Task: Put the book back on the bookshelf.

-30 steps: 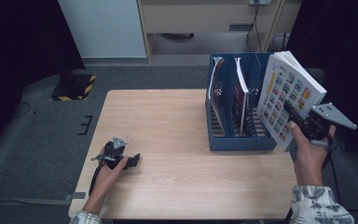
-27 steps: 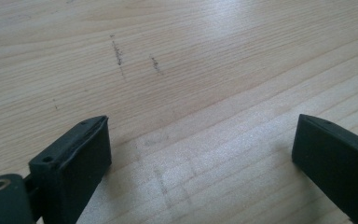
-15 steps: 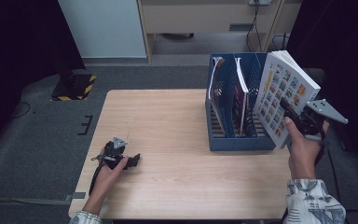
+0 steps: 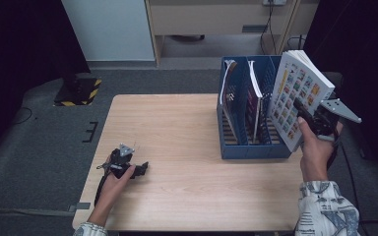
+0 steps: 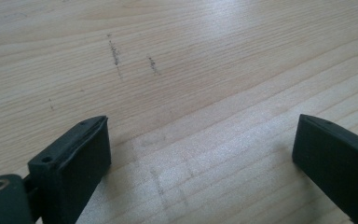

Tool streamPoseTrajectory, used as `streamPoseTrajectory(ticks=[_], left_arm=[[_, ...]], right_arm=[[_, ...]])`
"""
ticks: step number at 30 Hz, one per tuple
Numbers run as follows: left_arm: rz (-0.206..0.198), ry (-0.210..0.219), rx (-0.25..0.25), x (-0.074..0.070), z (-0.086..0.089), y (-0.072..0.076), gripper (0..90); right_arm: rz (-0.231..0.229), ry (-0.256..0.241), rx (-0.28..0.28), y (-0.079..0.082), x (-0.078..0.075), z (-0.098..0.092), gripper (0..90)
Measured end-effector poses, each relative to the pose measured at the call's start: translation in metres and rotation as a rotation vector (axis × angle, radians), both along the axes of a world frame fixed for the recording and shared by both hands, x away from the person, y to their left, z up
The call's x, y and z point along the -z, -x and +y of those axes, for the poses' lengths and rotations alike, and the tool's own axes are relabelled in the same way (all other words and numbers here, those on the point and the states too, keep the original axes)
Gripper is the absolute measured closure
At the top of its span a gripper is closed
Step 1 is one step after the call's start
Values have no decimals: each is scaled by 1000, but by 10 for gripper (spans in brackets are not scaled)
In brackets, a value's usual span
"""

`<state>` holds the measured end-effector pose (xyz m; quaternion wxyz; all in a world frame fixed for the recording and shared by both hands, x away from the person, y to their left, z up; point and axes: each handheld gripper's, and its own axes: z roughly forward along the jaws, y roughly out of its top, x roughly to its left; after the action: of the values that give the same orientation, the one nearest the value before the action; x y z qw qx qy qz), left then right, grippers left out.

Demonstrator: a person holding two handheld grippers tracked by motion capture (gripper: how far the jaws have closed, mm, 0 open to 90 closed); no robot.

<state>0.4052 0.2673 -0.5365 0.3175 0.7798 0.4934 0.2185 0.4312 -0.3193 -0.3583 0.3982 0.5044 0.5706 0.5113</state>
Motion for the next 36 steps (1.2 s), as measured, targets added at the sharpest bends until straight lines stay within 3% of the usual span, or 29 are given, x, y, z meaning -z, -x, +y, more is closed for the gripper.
streamPoseTrajectory(ticks=[16,36], left_arm=[[9,9,-4,0,1,-1,33],[12,11,-5,0,1,-1,32]], right_arm=[[-4,5,3,-10,-4,2,740],[-4,12,5,-37,0,13,740]])
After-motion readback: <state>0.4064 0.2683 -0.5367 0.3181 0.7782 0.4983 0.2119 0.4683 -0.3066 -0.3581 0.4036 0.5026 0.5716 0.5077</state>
